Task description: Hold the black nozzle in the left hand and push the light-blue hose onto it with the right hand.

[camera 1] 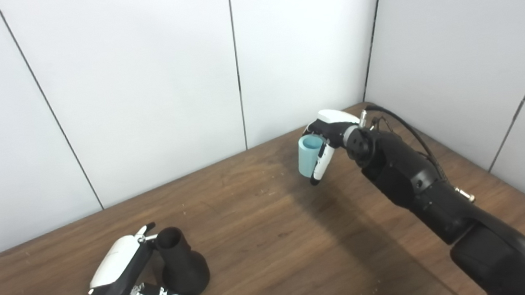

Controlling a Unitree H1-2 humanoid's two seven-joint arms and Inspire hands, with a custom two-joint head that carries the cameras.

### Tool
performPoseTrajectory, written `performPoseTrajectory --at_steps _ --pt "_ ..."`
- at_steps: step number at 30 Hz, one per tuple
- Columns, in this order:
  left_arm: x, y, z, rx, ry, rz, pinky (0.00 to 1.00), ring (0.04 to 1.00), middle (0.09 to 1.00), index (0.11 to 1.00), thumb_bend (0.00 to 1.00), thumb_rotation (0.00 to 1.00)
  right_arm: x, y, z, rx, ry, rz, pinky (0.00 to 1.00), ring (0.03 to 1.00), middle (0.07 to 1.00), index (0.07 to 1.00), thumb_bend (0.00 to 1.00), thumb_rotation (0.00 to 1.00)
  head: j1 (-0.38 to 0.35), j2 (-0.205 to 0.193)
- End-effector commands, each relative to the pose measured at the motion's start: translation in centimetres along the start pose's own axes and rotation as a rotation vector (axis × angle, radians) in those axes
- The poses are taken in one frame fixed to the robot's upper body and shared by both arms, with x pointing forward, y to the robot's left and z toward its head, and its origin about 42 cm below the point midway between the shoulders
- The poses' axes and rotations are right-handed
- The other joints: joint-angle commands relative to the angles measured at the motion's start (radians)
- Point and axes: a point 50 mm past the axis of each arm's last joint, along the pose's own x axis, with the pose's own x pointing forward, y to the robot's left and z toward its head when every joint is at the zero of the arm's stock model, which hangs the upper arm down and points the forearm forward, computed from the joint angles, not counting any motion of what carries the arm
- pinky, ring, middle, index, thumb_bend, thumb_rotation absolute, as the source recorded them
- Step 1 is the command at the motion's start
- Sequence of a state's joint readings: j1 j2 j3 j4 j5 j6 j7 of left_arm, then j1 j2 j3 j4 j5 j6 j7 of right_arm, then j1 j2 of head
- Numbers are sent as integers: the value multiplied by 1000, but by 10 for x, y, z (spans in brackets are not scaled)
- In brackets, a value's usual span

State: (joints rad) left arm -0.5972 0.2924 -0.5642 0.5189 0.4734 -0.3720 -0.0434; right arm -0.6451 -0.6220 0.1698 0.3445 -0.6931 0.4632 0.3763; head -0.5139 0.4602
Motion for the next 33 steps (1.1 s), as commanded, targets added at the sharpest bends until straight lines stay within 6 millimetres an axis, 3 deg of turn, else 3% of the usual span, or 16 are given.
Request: performPoseTrajectory --at_steps 1,3,7,8,9,12,28,33 --pt "-47 -43 -38 51 202 -239 1000 594 465 494 526 0 0 -30 6 4 -29 -95 655 768 774 771 822 55 -1 1" --pt "-48 -44 -37 50 199 -239 1000 594 463 495 526 0 1 -29 6 10 -29 -102 644 762 772 771 821 50 1 3" --pt "-49 -44 -36 49 194 -239 1000 590 462 495 526 0 1 -28 6 27 -28 -129 550 624 688 738 765 18 2 5" --pt "-49 -44 -36 49 194 -239 1000 588 462 495 526 0 1 -28 6 30 -27 -138 495 557 571 672 644 7 2 5" --pt "-49 -44 -36 48 194 -240 1000 588 462 495 526 0 0 -28 6 31 -24 -151 462 519 517 624 587 2 1 8" --pt "-50 -43 -36 47 195 -242 1000 587 462 495 526 0 -3 -27 6 35 -25 -188 402 451 478 525 526 0 2 10" --pt "-48 -44 -35 43 202 -243 1000 587 462 495 526 0 -6 -24 -1 19 -37 -270 410 462 481 482 519 0 11 17" --pt "-46 -47 -31 44 202 -244 1000 581 459 496 526 0 -15 -29 11 16 -73 -310 429 479 476 474 519 0 50 22"
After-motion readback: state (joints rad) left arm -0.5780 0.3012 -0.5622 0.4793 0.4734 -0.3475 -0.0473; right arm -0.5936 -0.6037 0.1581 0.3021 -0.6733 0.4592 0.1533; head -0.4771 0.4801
